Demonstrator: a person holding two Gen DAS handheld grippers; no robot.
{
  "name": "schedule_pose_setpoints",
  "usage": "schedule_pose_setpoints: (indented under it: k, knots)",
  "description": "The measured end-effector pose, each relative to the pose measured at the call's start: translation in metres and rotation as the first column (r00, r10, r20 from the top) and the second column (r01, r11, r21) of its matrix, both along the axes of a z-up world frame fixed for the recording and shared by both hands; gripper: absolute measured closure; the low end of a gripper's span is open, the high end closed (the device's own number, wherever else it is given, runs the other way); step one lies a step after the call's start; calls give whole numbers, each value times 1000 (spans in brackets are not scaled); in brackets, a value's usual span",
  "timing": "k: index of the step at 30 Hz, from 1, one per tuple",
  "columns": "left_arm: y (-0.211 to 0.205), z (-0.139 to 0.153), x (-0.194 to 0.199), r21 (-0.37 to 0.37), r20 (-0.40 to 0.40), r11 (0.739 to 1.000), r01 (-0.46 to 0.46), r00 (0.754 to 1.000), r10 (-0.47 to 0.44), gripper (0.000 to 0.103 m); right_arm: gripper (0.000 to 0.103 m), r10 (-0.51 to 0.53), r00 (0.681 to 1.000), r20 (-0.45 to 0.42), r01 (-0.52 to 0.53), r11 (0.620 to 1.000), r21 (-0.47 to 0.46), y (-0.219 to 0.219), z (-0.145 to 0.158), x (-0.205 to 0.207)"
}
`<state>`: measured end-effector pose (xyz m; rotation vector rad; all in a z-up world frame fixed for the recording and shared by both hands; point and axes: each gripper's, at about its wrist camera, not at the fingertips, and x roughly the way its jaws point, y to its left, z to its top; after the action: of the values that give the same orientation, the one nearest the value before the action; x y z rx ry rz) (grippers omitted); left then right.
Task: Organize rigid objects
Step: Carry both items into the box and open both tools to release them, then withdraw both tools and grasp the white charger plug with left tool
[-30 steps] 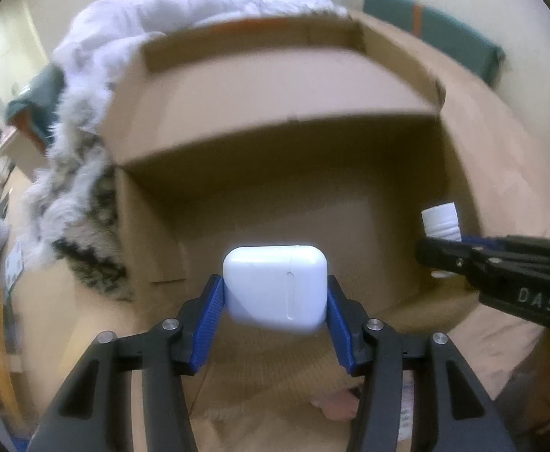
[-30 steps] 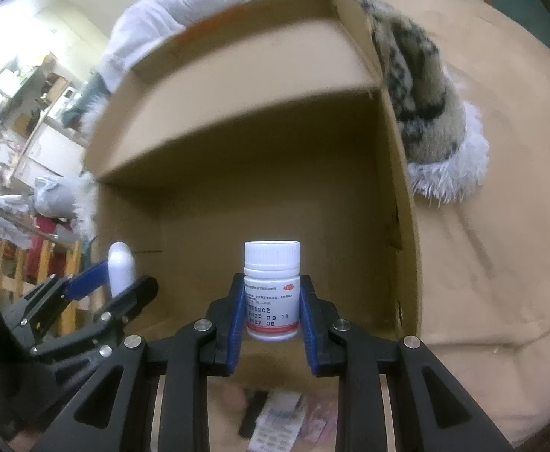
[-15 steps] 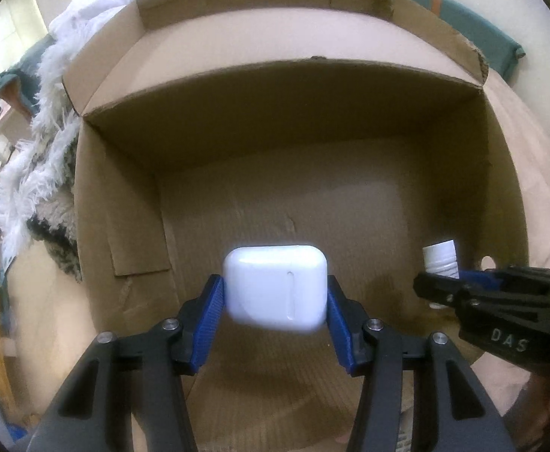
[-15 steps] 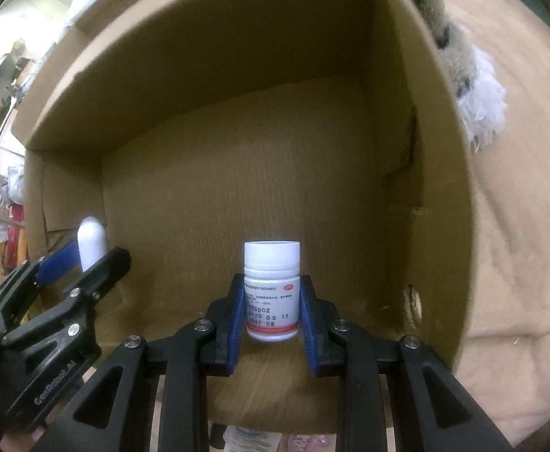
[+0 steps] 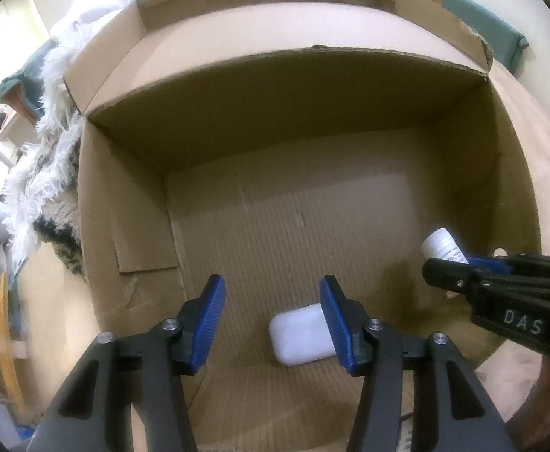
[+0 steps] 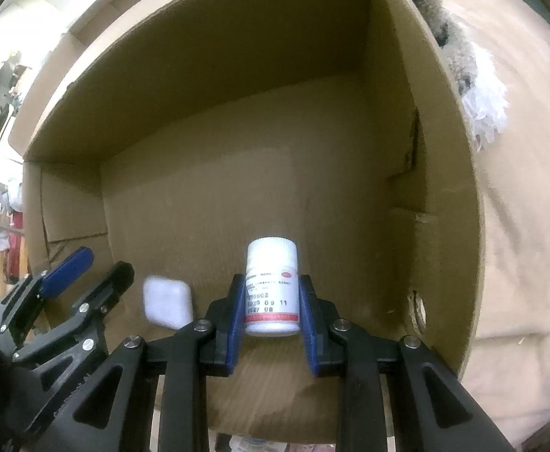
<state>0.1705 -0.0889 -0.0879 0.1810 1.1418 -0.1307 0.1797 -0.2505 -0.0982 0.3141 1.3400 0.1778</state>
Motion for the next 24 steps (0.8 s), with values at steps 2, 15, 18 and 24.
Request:
schedule_pose_setpoints:
  k: [2, 15, 18, 24]
  knots:
    - [-1, 1, -1, -1, -1, 1000, -3, 1000, 3, 54, 74, -2, 1000, 13, 2, 1000, 6, 0, 3, -1]
    - [22, 16, 1, -42, 2, 998, -39, 999, 39, 32, 29, -32, 985, 171, 18, 996, 88, -4, 39, -3]
    - [25, 18, 2, -48, 6, 998, -48, 999, 48, 32, 29, -58, 981, 183, 38, 993, 113, -9, 41, -2]
    - [27, 23, -7, -50, 18, 997, -52, 998, 53, 32, 29, -34, 981, 192, 20, 997, 71, -3, 43, -2]
